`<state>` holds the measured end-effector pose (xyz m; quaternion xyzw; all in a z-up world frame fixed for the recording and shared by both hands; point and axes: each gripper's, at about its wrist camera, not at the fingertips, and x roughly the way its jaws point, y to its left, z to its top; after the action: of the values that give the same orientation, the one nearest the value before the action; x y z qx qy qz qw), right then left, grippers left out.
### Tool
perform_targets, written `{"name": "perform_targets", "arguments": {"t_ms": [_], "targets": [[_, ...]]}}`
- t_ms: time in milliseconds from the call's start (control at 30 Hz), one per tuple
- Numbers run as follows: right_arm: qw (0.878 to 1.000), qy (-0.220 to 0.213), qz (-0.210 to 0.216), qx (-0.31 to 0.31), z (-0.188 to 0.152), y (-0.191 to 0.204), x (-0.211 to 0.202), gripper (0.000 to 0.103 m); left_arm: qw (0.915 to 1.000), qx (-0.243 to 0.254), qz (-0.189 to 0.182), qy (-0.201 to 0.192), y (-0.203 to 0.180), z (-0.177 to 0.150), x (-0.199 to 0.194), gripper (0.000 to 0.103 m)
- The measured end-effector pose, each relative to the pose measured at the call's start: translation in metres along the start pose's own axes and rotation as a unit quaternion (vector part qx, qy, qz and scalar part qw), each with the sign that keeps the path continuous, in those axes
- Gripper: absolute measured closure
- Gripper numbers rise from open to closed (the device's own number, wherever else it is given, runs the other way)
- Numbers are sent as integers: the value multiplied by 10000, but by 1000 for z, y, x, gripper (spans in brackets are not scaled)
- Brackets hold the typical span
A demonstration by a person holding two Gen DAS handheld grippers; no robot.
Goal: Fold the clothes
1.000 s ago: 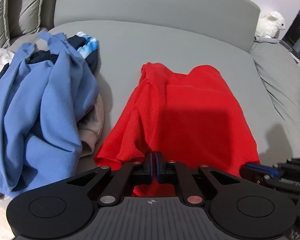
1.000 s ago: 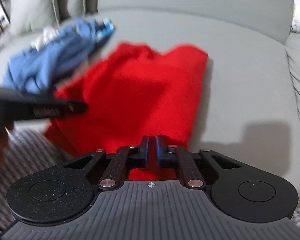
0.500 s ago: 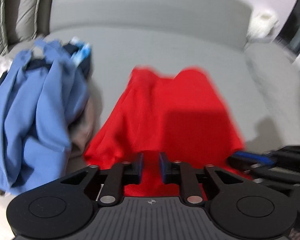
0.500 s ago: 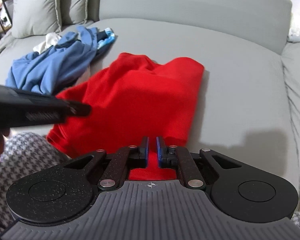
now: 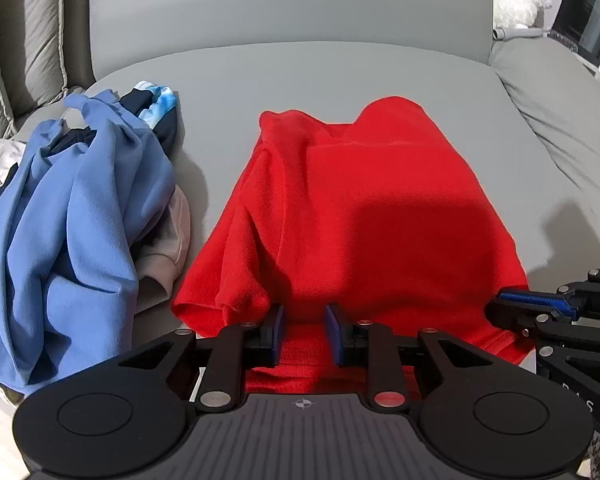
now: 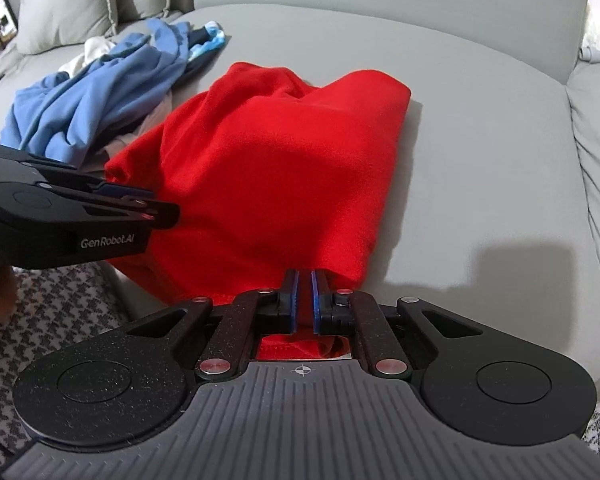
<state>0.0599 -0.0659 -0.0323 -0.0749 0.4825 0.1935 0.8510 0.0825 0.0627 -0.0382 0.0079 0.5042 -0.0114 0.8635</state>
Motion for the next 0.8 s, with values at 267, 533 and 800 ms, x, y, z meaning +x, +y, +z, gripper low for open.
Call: {"name": "perform_targets", "arguments": {"t_ms": [267,533,800], "targets": [[9991,179,121,357,5,-8,4,92,9996,206,181,-43,-9,-1,0,77],[9995,146,66,288,4,-4,5,92,9998,142,149,-44,-7,-1,0,77],[9997,70,-15,237,0,2,3,92,9999,84,121,-59,-7,0,-1,76]]}}
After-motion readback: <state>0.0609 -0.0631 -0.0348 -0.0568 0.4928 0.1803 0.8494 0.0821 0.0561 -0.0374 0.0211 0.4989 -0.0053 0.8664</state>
